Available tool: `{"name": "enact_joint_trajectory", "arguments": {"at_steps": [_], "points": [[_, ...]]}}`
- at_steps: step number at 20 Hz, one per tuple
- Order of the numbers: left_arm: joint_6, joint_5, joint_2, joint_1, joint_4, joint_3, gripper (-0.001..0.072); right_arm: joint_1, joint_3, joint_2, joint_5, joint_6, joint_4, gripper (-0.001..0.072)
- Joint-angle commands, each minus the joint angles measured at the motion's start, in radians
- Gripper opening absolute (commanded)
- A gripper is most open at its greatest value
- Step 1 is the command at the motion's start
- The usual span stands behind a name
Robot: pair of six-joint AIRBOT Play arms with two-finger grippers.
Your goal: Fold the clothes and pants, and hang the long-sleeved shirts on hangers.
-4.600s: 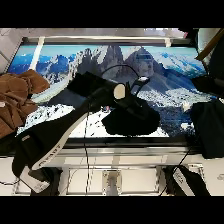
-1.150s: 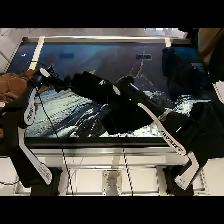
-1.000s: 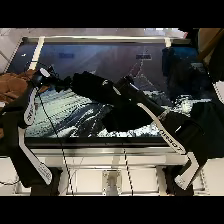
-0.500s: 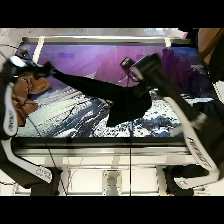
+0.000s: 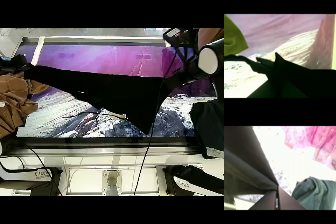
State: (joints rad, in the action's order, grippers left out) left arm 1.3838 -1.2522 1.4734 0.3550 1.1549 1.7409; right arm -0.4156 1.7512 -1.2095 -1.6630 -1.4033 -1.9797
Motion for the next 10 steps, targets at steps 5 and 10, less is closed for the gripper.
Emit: {"name": "enact_joint_trajectory", "arguments": {"at_steps": [5,10], "points": [[0.077,0.196,0.008,-0.014,0.019,0.0,0.0008,0.201,0.0,-0.137,0.484,0.007,0.155,0.0013],[0.083,0.277,0.146,-0.103,0.019,-0.001,0.0008,0.348,0.0,-0.455,0.782,-0.021,0.414,0.0015]]}}
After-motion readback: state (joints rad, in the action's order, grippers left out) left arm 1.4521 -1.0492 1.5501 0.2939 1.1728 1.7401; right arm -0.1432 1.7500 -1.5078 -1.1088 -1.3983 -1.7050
